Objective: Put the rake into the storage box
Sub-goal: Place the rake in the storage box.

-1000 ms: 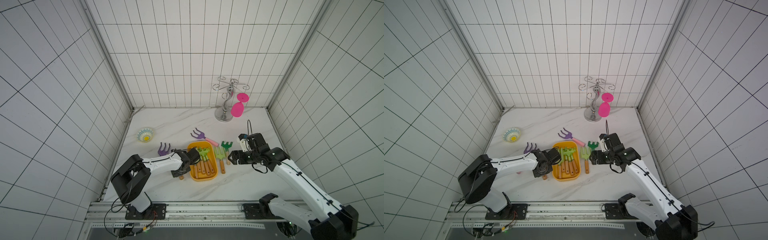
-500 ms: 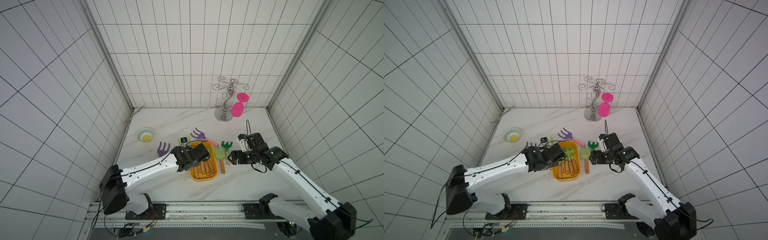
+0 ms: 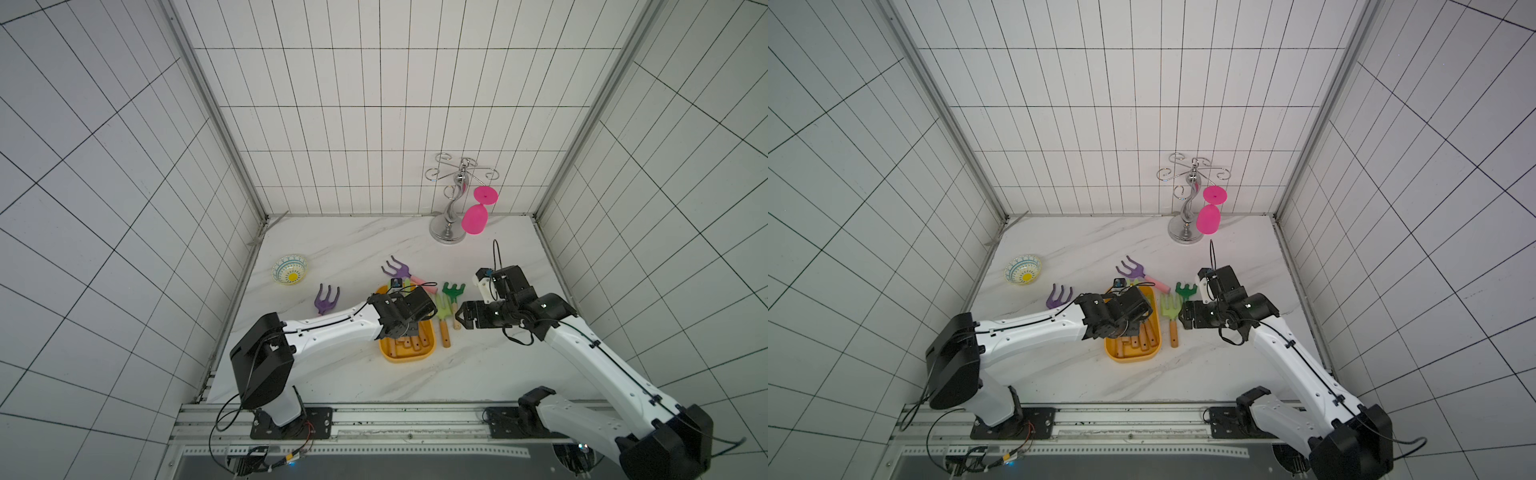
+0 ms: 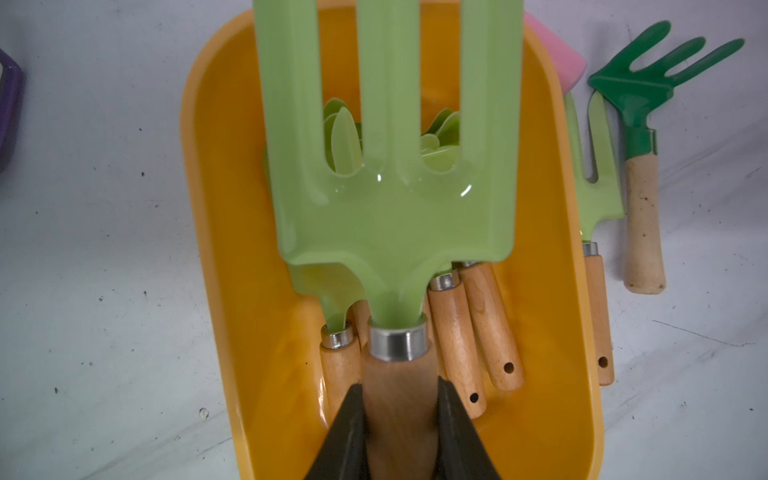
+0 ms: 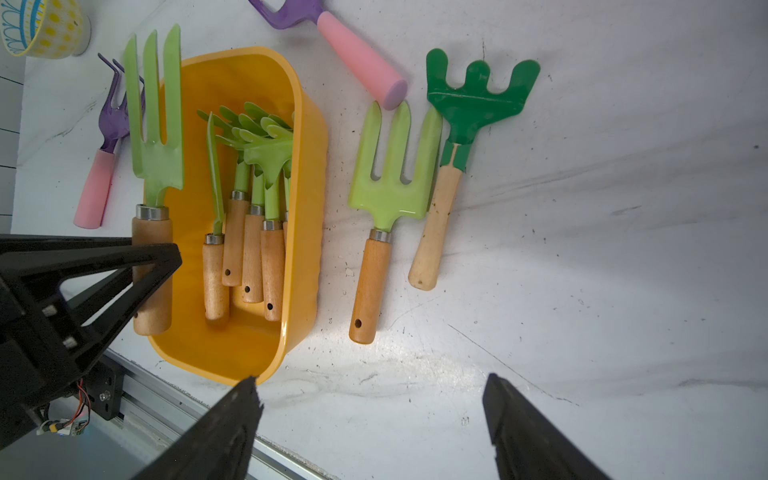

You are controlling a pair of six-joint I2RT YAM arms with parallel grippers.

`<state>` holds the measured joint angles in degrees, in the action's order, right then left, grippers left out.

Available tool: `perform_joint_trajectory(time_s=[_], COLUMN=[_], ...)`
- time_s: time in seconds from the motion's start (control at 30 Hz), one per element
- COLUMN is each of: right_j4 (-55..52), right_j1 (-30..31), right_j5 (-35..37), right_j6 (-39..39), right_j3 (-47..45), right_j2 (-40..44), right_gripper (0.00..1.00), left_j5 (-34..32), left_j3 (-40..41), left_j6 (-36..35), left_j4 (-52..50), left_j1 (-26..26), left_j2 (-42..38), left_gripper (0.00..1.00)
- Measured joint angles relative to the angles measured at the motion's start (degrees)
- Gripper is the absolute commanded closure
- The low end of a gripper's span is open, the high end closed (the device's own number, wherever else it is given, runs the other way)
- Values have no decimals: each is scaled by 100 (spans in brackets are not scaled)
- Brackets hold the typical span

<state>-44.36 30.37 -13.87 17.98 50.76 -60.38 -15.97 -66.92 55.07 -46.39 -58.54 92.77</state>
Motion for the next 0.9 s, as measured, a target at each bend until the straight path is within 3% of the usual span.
perform_joint_trajectory(time_s=[0.43, 0.67, 0.9], right_j4=[13, 35, 24], right_j1=[2, 0, 2], right_j5=[-2, 7, 254], right_j6=[2, 0, 7], right_j3=[0, -22, -31], right_j2=[-17, -37, -225], right_gripper=[13, 13, 14], left_j5=[105, 61, -57], left_j3=[861, 1176, 1357], left_j6=[282, 579, 667], left_j4=[468, 789, 929], left_j1=[37, 24, 2], left_j2=[0, -94, -457], left_gripper=[96, 62, 48])
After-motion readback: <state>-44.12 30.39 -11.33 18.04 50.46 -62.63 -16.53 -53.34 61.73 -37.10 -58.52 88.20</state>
